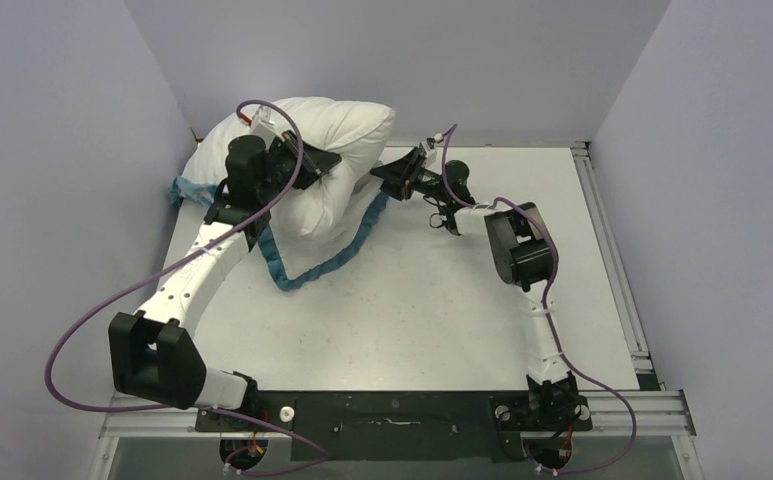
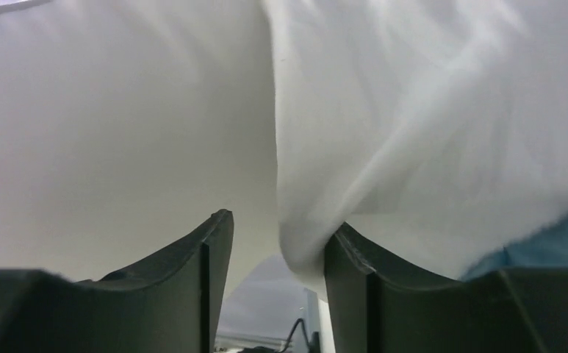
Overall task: Put the pillow into the pillowcase
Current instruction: Stuff the pillow into the pillowcase.
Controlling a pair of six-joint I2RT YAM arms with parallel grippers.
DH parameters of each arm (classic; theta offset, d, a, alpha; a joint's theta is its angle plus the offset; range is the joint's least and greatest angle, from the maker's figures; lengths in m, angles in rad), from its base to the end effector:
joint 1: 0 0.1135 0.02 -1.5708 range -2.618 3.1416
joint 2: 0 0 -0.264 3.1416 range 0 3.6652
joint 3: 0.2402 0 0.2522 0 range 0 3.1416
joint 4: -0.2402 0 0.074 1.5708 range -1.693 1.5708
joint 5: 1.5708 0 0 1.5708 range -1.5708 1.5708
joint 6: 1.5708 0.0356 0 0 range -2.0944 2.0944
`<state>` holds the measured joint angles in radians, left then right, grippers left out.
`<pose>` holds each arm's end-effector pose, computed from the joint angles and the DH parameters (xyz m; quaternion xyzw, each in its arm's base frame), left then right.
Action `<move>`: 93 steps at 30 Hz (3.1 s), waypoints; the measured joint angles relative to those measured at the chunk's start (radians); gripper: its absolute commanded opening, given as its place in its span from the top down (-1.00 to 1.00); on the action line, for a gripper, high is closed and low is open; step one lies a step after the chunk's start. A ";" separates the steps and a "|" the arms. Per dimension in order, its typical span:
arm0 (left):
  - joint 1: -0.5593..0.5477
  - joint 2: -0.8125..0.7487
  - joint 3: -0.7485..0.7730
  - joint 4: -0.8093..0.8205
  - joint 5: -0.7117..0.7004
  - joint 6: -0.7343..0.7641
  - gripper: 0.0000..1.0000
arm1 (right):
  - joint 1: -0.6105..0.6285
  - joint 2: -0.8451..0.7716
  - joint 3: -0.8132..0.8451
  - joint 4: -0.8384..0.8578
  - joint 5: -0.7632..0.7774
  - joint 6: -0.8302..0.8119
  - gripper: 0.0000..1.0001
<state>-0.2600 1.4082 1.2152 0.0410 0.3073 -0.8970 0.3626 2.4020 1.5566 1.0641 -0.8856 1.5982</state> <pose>0.3218 -0.0968 0.3696 -0.1401 0.7433 -0.4492 0.4755 0.4733 0.2090 0.1689 0.0550 0.6545 0.7348 0.1697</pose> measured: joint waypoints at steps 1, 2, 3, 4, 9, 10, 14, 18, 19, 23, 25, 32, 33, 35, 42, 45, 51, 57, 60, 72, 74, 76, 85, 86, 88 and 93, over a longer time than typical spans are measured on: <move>0.000 0.000 -0.002 0.000 0.000 0.000 1.00 | 0.000 -0.004 -0.003 -0.037 0.006 -0.020 0.02; 0.000 0.000 -0.003 0.001 0.001 0.000 1.00 | 0.000 -0.004 -0.004 -0.082 0.013 -0.045 -0.02; 0.000 0.000 -0.006 0.001 0.002 0.000 1.00 | 0.002 -0.004 -0.004 -0.115 0.019 -0.060 -0.06; 0.000 0.000 -0.009 0.001 0.004 0.000 1.00 | 0.005 -0.004 -0.004 -0.145 0.026 -0.071 -0.10; 0.000 0.000 -0.012 0.001 0.006 0.001 1.00 | 0.020 0.006 0.020 -0.289 0.073 -0.136 -0.28; 0.000 0.000 -0.012 0.000 0.006 0.001 1.00 | 0.026 0.015 0.038 -0.320 0.080 -0.152 -0.28; 0.002 0.000 -0.012 0.001 0.008 0.002 1.00 | 0.057 0.064 0.129 -0.455 0.117 -0.216 -0.07; 0.003 0.000 -0.012 0.000 0.009 0.002 1.00 | 0.078 0.105 0.205 -0.570 0.154 -0.272 0.89; 0.005 0.000 -0.012 0.000 0.011 0.002 1.00 | 0.082 0.114 0.215 -0.575 0.158 -0.274 0.90; 0.011 0.000 -0.012 -0.001 0.014 0.002 1.00 | 0.083 0.132 0.216 -0.507 0.148 -0.227 0.90; 0.015 0.000 -0.012 -0.003 0.015 0.002 1.00 | 0.076 0.136 0.215 -0.415 0.124 -0.181 0.90; 0.031 0.000 -0.012 -0.015 0.016 0.011 1.00 | 0.051 0.165 0.214 0.110 0.055 0.099 0.90; 0.032 0.000 -0.012 -0.016 0.017 0.012 1.00 | 0.049 0.165 0.214 0.159 0.051 0.125 0.90; 0.036 0.000 -0.010 -0.016 0.020 0.014 1.00 | 0.049 0.165 0.217 0.249 0.047 0.167 0.90; 0.059 -0.007 0.002 -0.019 0.023 0.024 1.00 | 0.057 0.165 0.228 0.362 0.039 0.326 0.90; 0.072 -0.008 0.017 -0.032 0.024 0.033 1.00 | 0.063 0.161 0.228 0.376 0.027 0.358 0.90; 0.144 -0.025 0.043 -0.076 0.053 0.045 1.00 | 0.072 0.141 0.253 0.388 0.004 0.392 0.90; 0.205 -0.045 0.105 -0.151 0.060 0.117 1.00 | 0.084 0.050 0.253 0.387 -0.021 0.404 0.90; 0.207 -0.035 0.144 -0.195 0.061 0.181 1.00 | 0.084 0.007 0.253 0.394 -0.030 0.404 0.90; 0.207 -0.017 0.154 -0.290 0.123 0.355 0.03 | 0.085 -0.008 0.211 0.417 -0.025 0.391 0.90; 0.207 -0.021 0.154 -0.309 0.154 0.381 -0.29 | 0.085 -0.008 0.176 0.416 -0.021 0.375 0.90; 0.206 -0.033 0.154 -0.341 0.184 0.395 -0.49 | 0.085 -0.008 0.138 0.416 -0.022 0.353 0.90; 0.126 -0.070 0.321 -0.504 0.158 0.447 -0.58 | 0.085 -0.008 0.075 0.416 -0.039 0.275 0.90; 0.101 -0.062 0.374 -0.525 0.144 0.463 -0.58 | 0.085 -0.008 0.075 0.415 -0.044 0.271 0.90; 0.055 -0.043 0.462 -0.541 0.136 0.489 -0.58 | 0.085 -0.008 0.071 0.415 -0.054 0.262 0.90; -0.030 0.032 0.594 -0.538 0.143 0.501 -0.52 | 0.088 -0.009 0.063 0.396 -0.069 0.235 0.90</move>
<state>-0.2901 1.4406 1.8091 -0.4969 0.4503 -0.3958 0.4507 2.3932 1.6192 1.4597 -0.9543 1.8328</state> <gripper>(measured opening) 0.781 0.053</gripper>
